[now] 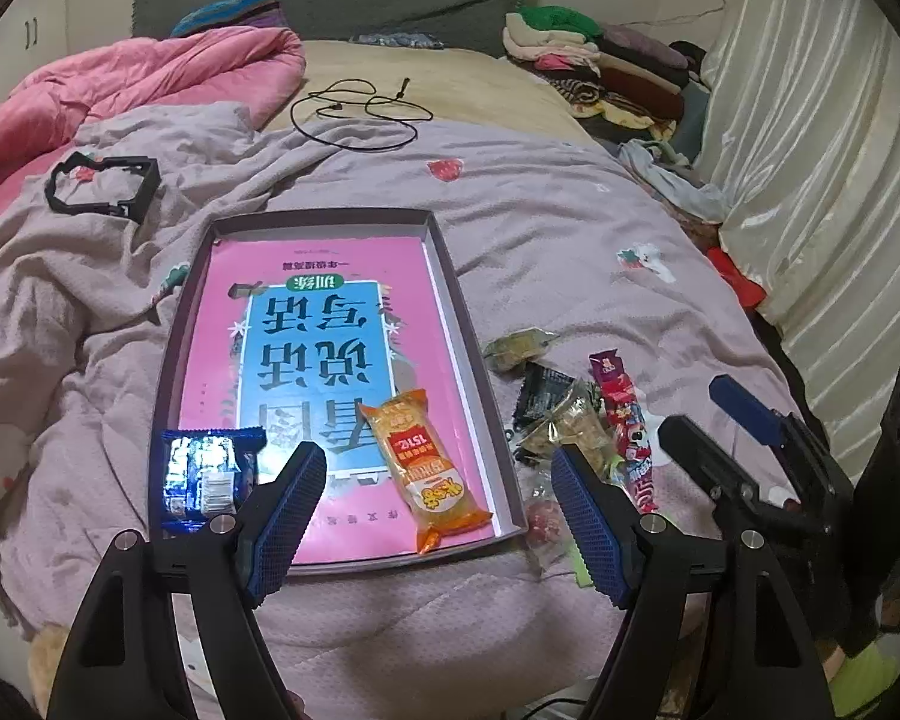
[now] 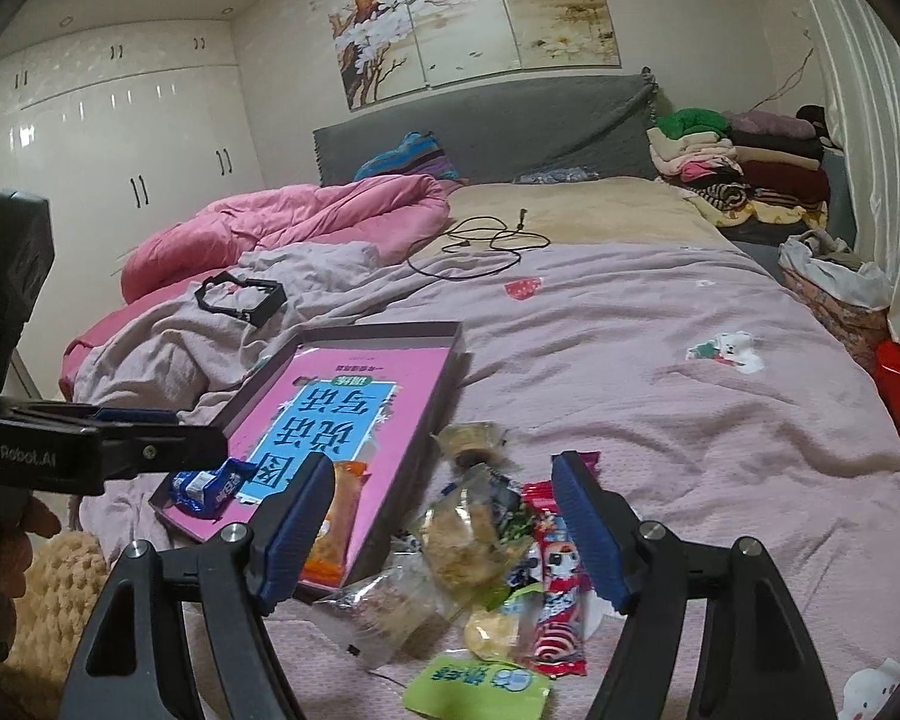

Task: Organize snacks
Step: 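Withdraw both open tools from the tray back toward the snack pile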

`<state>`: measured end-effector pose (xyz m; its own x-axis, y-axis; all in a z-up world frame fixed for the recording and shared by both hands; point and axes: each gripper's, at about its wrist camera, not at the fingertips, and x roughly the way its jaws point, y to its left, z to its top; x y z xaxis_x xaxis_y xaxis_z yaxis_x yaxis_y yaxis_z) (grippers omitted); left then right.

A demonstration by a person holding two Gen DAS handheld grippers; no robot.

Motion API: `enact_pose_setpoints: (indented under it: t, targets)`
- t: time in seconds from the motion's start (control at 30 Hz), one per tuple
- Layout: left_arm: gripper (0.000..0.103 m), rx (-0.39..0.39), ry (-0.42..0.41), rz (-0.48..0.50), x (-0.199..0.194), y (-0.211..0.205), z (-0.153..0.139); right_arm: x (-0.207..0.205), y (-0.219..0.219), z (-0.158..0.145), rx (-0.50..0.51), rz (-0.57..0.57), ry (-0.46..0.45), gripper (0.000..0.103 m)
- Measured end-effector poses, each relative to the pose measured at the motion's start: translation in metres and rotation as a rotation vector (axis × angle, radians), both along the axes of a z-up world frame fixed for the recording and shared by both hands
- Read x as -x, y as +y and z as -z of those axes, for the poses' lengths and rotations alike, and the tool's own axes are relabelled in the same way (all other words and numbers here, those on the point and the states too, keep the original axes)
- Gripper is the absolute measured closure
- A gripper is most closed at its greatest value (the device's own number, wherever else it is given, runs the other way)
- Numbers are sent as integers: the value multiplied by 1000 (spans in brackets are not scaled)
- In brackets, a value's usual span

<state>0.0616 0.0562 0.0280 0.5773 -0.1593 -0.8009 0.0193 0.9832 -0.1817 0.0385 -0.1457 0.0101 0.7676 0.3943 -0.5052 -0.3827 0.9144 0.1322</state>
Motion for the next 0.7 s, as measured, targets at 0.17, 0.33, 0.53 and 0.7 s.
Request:
enact_pose_setpoints:
  t: [0.17, 0.33, 0.53, 0.7]
  targets:
    - [24, 1, 1, 13, 1, -5, 1, -3, -15, 0, -12, 39, 4, 28]
    - [24, 2, 2, 32, 1, -10, 2, -7, -26, 0, -16, 70, 10, 28]
    - [24, -14, 13, 80, 2, -26, 9, -10, -37, 4, -12, 100, 26, 28]
    - [24, -39, 25, 134, 3, -43, 16, -10, -41, 10, 2, 109, 50, 28]
